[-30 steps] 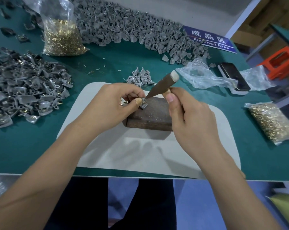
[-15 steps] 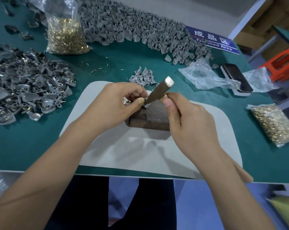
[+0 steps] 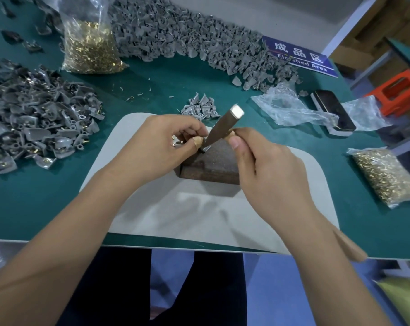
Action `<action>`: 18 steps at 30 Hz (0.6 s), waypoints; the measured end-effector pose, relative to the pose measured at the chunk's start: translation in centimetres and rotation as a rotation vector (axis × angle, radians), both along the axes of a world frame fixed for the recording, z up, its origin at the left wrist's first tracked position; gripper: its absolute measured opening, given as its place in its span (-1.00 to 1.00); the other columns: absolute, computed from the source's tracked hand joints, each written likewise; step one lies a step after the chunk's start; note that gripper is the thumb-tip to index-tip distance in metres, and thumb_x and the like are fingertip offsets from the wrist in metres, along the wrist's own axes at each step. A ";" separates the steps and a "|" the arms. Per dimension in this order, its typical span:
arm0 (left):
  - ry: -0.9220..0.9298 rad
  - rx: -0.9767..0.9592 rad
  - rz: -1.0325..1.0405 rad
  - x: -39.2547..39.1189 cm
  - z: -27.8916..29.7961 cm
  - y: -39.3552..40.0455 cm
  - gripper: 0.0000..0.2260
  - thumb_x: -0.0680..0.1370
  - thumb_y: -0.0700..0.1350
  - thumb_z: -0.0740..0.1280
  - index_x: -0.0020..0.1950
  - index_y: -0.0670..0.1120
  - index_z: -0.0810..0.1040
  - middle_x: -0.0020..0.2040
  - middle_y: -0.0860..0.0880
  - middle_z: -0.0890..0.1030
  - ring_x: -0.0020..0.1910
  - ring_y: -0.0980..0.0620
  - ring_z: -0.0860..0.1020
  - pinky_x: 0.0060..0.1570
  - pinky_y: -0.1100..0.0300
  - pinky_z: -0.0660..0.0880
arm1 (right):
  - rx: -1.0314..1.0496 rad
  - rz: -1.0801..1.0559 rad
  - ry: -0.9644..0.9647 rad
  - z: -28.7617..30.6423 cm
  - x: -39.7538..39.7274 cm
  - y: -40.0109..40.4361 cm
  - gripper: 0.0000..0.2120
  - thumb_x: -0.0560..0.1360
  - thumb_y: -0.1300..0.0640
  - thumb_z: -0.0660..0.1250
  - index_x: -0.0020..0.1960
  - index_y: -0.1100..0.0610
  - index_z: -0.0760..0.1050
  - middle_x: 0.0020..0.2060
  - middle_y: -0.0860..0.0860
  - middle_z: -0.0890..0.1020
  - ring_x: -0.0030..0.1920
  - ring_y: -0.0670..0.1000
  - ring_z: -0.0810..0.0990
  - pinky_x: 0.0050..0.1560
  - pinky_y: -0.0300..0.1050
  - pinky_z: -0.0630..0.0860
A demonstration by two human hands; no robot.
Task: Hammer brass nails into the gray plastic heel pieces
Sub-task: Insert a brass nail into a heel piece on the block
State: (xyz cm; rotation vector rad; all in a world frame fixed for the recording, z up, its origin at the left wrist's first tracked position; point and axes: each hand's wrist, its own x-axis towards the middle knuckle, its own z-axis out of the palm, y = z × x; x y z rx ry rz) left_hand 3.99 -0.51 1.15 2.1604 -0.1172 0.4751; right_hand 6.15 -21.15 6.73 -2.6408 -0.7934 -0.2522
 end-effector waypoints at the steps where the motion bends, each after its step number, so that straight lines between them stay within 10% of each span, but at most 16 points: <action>1: 0.005 -0.001 0.003 0.0 0.0 0.0 -0.80 0.55 -0.21 0.43 -0.04 0.13 0.62 -0.15 0.23 0.66 -0.11 0.25 0.59 -0.09 0.48 0.42 | 0.006 -0.013 0.004 0.2 0.0 -0.1 -0.63 0.68 -0.16 0.00 0.19 -0.06 0.52 -0.38 -0.11 0.43 -0.30 0.13 0.47 -0.30 0.01 0.32; 11: 0.079 -0.229 0.040 -0.5 -0.2 -1.0 -0.83 0.57 -0.10 0.46 -0.01 0.20 0.68 -0.09 0.20 0.72 -0.04 0.26 0.64 -0.05 0.39 0.48 | 0.568 -0.286 0.516 -1.4 5.0 -3.8 -0.83 0.61 0.02 0.38 0.08 0.11 0.53 -0.23 -0.02 0.60 -0.39 -0.05 0.48 -0.35 -0.06 0.44; 18: 0.285 -0.673 -0.003 -0.6 0.5 -0.2 -0.89 0.58 0.01 0.43 -0.03 0.07 0.77 -0.10 0.00 0.76 -0.33 0.23 0.52 -0.28 0.38 0.44 | 0.290 -0.531 0.281 -4.3 6.9 -4.7 -0.90 0.60 0.09 0.37 -0.05 0.11 0.57 -0.20 0.06 0.64 -0.10 0.18 0.58 -0.15 -0.06 0.36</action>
